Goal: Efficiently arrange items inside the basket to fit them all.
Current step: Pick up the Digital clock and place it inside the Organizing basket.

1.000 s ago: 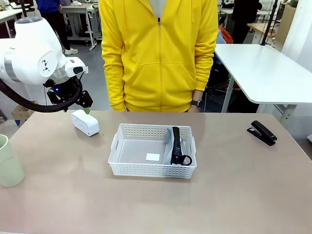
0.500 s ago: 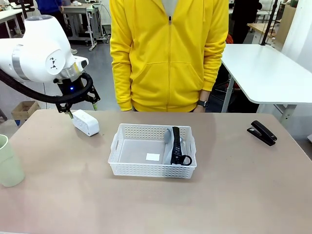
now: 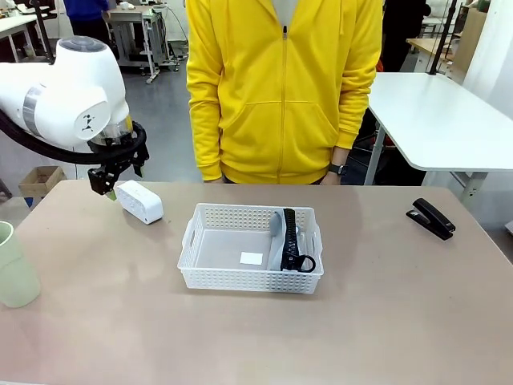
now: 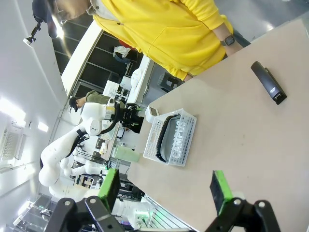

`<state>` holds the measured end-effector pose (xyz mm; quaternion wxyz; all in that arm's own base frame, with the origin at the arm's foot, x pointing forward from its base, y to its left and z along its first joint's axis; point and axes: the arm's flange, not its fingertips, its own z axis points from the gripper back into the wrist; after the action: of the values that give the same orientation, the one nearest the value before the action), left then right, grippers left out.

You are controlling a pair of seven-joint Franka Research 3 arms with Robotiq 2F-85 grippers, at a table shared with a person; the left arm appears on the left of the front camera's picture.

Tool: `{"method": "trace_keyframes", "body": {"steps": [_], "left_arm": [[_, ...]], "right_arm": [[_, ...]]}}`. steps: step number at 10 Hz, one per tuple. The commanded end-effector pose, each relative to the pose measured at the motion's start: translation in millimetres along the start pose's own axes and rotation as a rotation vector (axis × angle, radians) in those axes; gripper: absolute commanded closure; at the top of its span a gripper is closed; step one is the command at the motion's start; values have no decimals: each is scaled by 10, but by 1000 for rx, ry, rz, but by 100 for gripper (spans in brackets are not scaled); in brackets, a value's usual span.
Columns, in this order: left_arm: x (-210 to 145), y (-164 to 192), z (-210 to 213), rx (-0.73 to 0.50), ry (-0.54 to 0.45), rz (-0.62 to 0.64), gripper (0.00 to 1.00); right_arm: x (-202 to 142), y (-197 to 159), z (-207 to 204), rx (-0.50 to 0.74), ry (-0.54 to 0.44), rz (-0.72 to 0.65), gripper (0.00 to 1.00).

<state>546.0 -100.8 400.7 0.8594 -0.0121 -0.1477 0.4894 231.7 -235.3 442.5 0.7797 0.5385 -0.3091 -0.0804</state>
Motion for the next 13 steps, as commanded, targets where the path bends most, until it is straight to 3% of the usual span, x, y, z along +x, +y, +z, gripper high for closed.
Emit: {"method": "trace_keyframes", "body": {"steps": [1,6,13], "left_arm": [[-18,-117,-64,38,7,-21,0],[166,-171,-189,1,93,-201,0],[337,-411,-599,52,152,-172,0]], "right_arm": [[39,5,5,17,-17,26,0],[39,5,5,17,-17,26,0],[39,5,5,17,-17,26,0]]}}
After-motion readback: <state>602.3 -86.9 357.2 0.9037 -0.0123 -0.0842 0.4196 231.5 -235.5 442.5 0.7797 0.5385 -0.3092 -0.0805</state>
